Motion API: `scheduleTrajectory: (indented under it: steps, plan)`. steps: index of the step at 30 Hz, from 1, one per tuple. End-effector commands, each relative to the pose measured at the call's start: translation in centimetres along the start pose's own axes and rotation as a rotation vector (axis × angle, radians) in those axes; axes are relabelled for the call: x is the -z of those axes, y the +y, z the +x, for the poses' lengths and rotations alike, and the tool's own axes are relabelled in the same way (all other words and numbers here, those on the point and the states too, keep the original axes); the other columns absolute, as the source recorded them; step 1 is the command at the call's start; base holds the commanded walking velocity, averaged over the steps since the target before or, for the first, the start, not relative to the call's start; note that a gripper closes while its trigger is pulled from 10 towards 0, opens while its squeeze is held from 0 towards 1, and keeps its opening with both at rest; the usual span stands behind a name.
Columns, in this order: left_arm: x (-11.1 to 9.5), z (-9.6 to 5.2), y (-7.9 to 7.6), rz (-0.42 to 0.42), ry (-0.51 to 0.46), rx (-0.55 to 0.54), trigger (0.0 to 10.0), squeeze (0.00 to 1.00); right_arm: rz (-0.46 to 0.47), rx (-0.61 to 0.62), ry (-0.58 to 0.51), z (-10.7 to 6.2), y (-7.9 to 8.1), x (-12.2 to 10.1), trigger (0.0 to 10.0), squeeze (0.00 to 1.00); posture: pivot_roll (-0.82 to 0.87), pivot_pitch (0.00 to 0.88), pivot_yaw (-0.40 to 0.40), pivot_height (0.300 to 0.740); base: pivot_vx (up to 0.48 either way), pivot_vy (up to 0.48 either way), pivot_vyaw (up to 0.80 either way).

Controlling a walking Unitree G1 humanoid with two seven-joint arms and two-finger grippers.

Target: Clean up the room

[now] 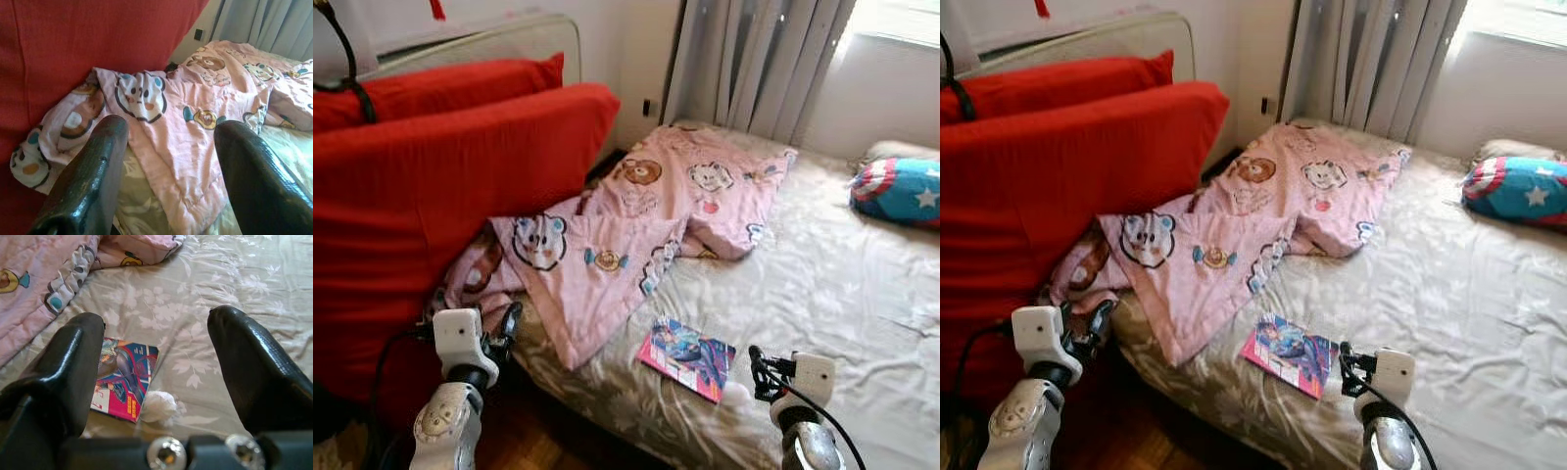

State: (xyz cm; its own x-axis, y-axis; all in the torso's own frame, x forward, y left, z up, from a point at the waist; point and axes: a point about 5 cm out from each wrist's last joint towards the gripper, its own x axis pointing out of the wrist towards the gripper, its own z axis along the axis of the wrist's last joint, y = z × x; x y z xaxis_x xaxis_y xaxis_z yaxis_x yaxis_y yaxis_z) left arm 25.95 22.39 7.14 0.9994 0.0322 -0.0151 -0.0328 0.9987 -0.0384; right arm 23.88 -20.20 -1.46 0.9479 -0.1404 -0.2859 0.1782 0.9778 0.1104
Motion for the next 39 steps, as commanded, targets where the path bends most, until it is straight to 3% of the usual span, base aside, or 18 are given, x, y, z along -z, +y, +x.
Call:
scheduleTrajectory:
  steps: [1, 25, 39]
  plan:
    - [-0.2, 0.1, -0.1, -0.004, -0.004, 0.007, 10.0, 0.00, 0.002, 0.016, -0.007, 0.0, -0.4, -0.2, 10.0, 0.00, 0.01, 0.000, -0.083, 0.657, 0.000, 0.000, 0.00]
    - [-0.2, 0.2, -0.1, 0.016, 0.012, 0.016, 10.0, 0.00, 0.021, -0.029, 0.026, 0.0, 0.6, 0.4, 10.0, 0.00, 0.02, 0.000, -0.070, 0.657, 0.000, 0.000, 0.00]
    - [0.0, 0.0, -0.1, 0.019, 0.026, 0.022, 10.0, 0.00, -0.001, -0.051, 0.004, -0.1, 0.8, 0.2, 10.0, 0.00, 0.02, 0.000, -0.070, 0.657, 0.427, 0.000, 0.14]
